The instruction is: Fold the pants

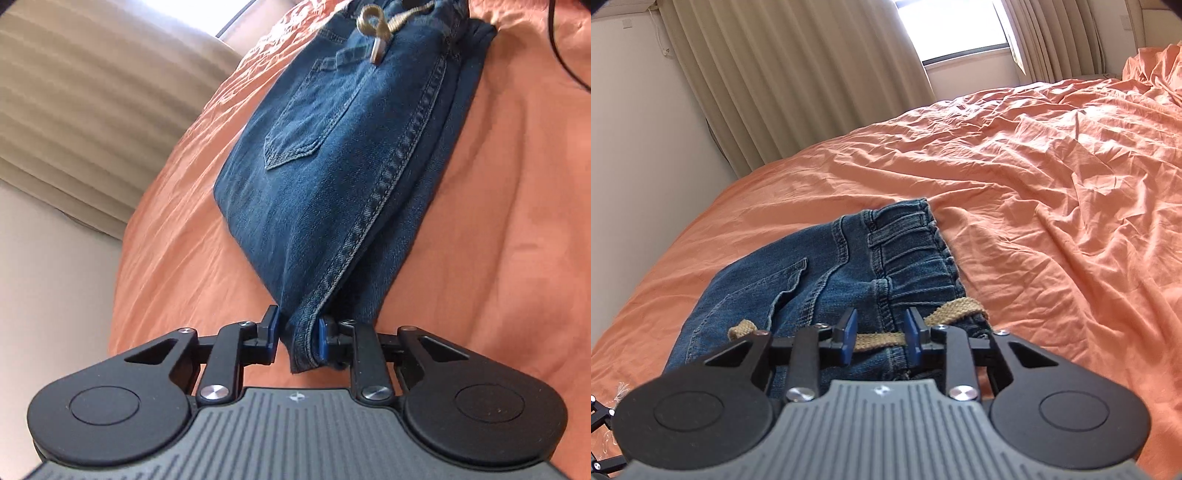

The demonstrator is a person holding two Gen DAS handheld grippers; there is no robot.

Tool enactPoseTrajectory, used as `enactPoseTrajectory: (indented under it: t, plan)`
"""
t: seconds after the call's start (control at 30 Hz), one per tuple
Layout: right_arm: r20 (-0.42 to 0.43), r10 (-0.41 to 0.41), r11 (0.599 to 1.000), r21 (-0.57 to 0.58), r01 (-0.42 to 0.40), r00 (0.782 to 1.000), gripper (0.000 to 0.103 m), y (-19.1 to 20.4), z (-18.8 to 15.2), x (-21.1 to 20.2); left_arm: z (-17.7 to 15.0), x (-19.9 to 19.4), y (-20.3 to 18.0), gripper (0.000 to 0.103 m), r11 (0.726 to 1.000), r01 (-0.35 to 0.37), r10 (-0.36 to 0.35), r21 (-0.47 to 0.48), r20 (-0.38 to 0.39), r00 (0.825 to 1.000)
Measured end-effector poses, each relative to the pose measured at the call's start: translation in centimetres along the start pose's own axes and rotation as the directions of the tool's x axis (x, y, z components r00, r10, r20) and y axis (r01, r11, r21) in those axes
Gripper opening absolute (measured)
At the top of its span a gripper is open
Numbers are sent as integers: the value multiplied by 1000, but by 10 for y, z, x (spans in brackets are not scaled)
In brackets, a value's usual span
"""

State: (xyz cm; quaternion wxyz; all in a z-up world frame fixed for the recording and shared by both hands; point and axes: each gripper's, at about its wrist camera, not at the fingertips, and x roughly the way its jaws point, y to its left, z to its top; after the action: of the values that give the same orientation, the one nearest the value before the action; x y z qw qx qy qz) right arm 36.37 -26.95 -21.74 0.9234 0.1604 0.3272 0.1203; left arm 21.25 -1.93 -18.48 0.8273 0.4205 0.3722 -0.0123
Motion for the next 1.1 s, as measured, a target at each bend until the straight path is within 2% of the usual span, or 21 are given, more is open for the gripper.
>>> enactPoseTrajectory:
  t: [0.1, 0.37, 0.4, 0.5, 0.57, 0.6, 0.63, 0.67, 0.7, 0.73, 0.77, 0.8, 0.9, 0.97, 1.0, 1.07, 1.1]
  plan:
    - [-57, -31, 999, 11, 31, 998, 11, -5, -6, 10, -1, 3, 0, 20, 997, 51, -53, -55, -37, 998]
    - [-102, -18, 999, 40, 22, 995, 9, -19, -13, 24, -8, 5, 8, 19, 969, 132, -151, -207, -80, 985]
    - [-105, -13, 999, 48, 18, 994, 9, -21, -12, 24, -10, 2, 12, 17, 959, 154, -179, -237, -88, 980]
    - [-89, -17, 996, 82, 25, 996, 4, -22, -8, 14, -13, -7, 30, 17, 926, 195, -226, -323, -63, 972]
    - [-59, -24, 997, 69, 28, 998, 4, -19, -6, 1, -12, -11, 41, 19, 901, 238, -280, -363, -66, 958]
    - [-37, -24, 998, 59, 27, 999, 7, -18, -6, -8, -12, -13, 47, 22, 883, 269, -317, -384, -64, 946]
    - [-17, -36, 998, 49, 37, 999, 18, -18, -5, -16, -13, -17, 54, 23, 860, 303, -352, -410, -47, 935]
    - [1, -56, 998, 42, 56, 998, 28, -19, -5, -22, -16, -23, 62, 24, 820, 350, -396, -452, -6, 918]
    - [11, -64, 997, 44, 64, 998, 42, -22, -4, -26, -19, -27, 71, 30, 773, 394, -432, -497, 42, 901]
    - [19, -61, 996, 61, 60, 998, 41, -27, -1, -29, -23, -38, 77, 34, 716, 431, -458, -549, 95, 884]
    - [23, -53, 995, 88, 51, 998, 41, -31, 1, -30, -23, -40, 85, 44, 674, 448, -463, -587, 136, 876]
    - [27, -37, 992, 125, 33, 999, 41, -37, 3, -31, -20, -40, 93, 48, 640, 456, -458, -618, 169, 873]
    - [36, 6, 986, 168, -12, 999, 43, -45, 9, -31, -15, -32, 113, 48, 554, 461, -427, -693, 238, 872]
    - [23, 17, 987, 161, -21, 1000, 49, -48, 10, -27, -11, -14, 125, 50, 479, 452, -400, -753, 272, 875]
    - [2, 16, 986, 163, -16, 1000, 54, -50, 11, -24, -13, -5, 130, 52, 420, 455, -396, -785, 293, 870]
    - [-63, 37, 984, 178, -25, 997, 55, -54, 13, -17, -17, 20, 139, 56, 279, 465, -399, -840, 339, 852]
    - [-99, 59, 984, 174, -41, 993, 56, -56, 15, -14, -19, 29, 140, 57, 226, 464, -400, -857, 352, 846]
